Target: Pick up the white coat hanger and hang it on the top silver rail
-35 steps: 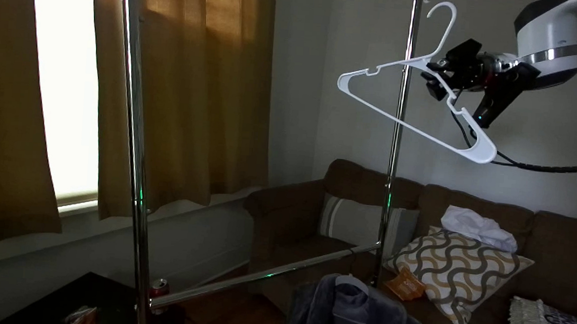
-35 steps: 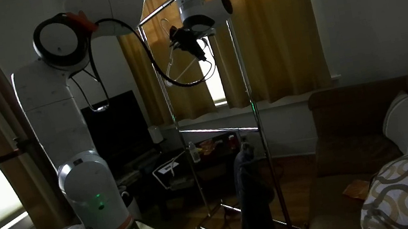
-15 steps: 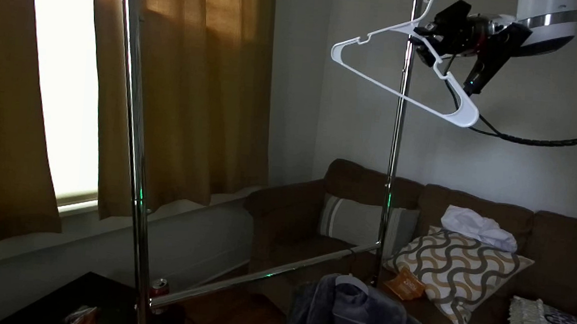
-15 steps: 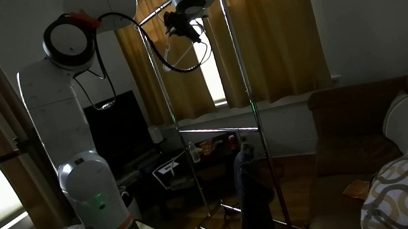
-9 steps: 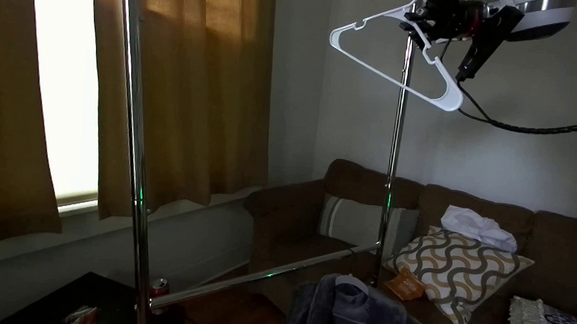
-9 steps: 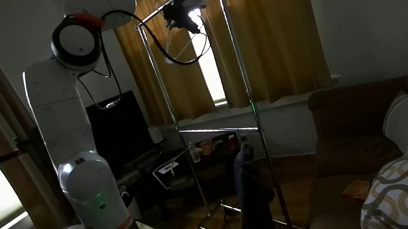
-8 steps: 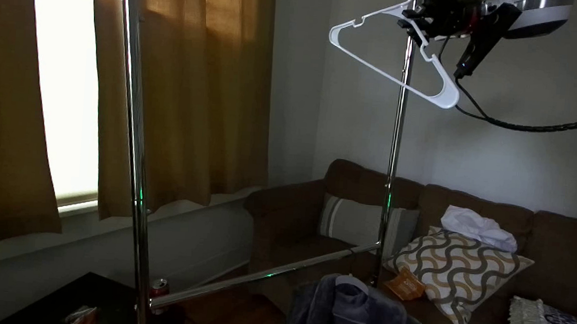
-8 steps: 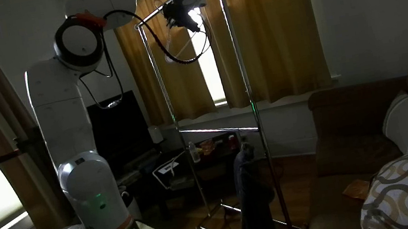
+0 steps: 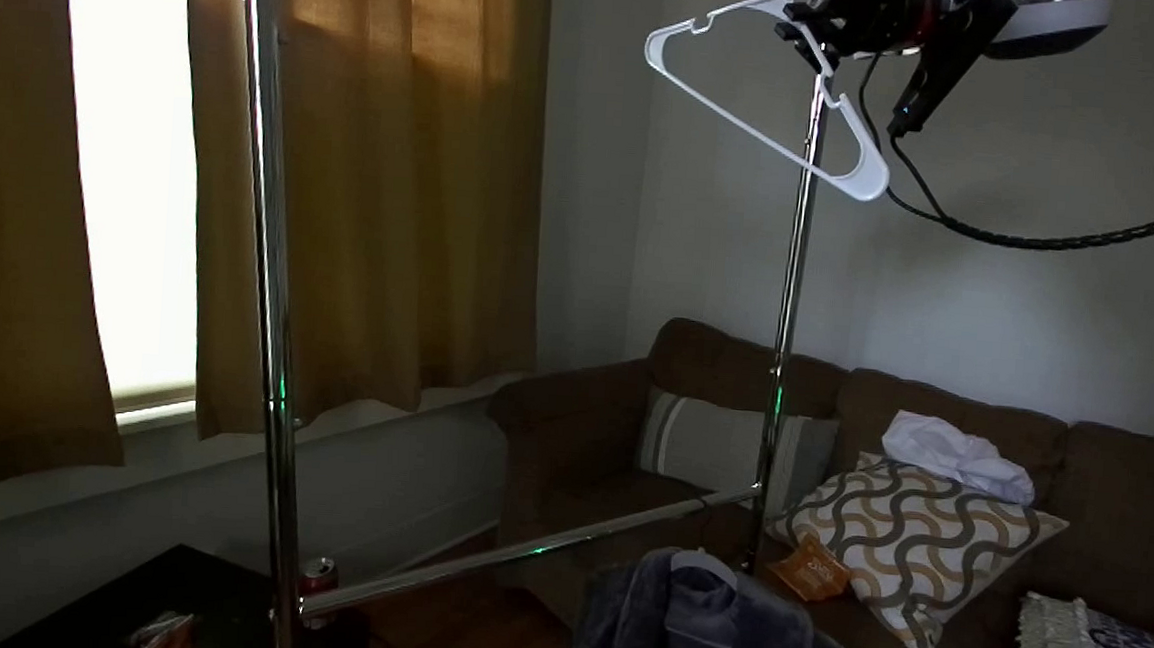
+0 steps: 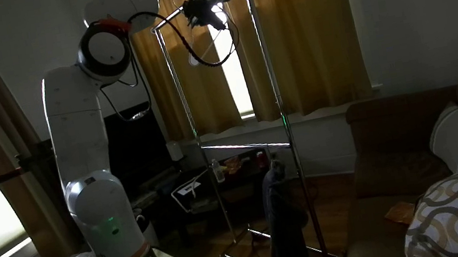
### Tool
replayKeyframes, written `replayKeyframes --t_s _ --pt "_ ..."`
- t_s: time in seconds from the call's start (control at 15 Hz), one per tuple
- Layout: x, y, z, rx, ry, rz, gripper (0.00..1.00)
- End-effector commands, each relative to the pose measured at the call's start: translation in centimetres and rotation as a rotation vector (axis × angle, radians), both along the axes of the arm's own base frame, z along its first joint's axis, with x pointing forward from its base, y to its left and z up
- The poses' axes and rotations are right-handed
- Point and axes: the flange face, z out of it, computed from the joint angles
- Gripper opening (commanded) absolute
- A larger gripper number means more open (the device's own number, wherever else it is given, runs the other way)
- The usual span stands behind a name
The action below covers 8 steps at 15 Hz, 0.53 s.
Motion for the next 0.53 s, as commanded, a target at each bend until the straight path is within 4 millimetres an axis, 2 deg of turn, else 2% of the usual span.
replayKeyframes --t_s 0.0,0.2,0.47 --pt "0.1 0.0 0.0 -0.001 0.000 0.000 0.04" --pt "-0.2 0.6 0.7 -0.070 0.009 -0.007 0.04" --pt "-0.3 1.3 2.3 -0.061 -0.013 -0.002 0.04"
